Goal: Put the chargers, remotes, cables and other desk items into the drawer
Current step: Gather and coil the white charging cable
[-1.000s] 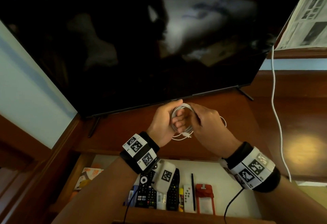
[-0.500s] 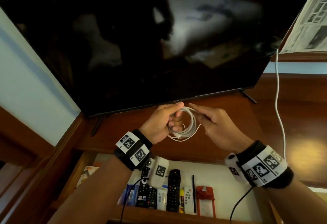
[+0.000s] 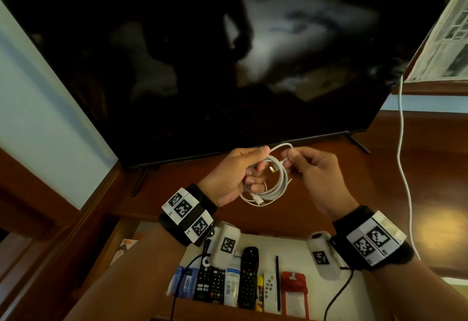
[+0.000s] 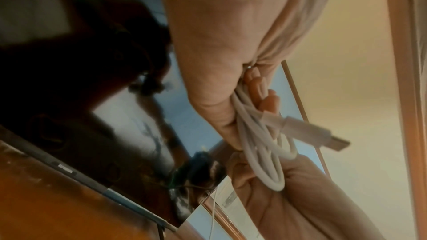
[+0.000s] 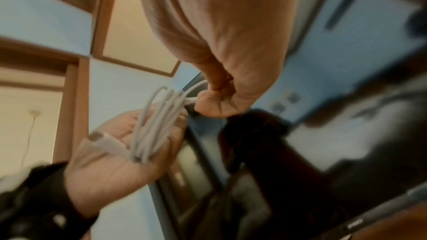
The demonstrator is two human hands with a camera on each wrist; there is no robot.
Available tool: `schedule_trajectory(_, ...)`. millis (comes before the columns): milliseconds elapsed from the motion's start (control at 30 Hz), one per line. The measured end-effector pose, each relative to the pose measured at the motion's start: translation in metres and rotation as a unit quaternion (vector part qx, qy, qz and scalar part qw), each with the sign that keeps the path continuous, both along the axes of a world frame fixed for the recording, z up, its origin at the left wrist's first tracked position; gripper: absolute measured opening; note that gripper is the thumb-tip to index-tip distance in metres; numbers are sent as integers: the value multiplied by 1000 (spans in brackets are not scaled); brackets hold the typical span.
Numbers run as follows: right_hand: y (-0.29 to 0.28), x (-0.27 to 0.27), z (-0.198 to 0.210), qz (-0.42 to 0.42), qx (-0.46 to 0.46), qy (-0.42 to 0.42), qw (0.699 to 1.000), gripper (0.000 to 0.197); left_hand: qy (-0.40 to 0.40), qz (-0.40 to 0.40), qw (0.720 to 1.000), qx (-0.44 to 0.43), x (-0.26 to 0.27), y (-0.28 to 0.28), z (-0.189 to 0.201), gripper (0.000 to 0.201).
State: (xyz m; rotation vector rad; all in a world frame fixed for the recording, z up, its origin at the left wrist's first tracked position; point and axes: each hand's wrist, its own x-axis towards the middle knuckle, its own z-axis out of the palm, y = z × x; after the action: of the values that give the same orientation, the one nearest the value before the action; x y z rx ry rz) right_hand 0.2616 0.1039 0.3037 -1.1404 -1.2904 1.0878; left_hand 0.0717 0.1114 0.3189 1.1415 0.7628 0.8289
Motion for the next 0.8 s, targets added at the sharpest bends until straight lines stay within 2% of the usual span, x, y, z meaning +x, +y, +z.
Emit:
schedule_trajectory(100, -1, -1, -4, 60, -88, 82, 991, 26, 19, 15, 1000, 5, -1, 1, -3, 42)
schedule_trajectory(200, -3, -2, -6, 128, -151, 116, 973, 29, 37, 46, 998, 7, 0, 3, -9, 44)
schedule_trajectory(333, -4, -4, -9, 103, -151, 140, 973, 26, 29, 87, 996, -19, 3, 4, -18, 41)
schedule_trajectory(467, -5, -8, -11, 66, -136, 157, 976, 22, 41, 91, 995, -22, 7, 1, -20, 41)
schedule_trajectory(533, -6, -10, -11, 17, -111, 134, 985, 26, 43, 98, 994, -26, 10, 0, -20, 41)
schedule_trajectory(600, -10, -11, -11, -20, -60, 66, 996, 35, 41, 106, 993, -33, 13, 0, -20, 39)
schedule_trajectory(700, -20, -13, -13, 13, 43, -77, 996, 36, 49, 125, 990, -53, 19, 0, -18, 39)
schedule_trajectory(800, -25, -9, -13, 51, 98, -160, 981, 34, 68, 137, 986, -60, 23, -2, -19, 34)
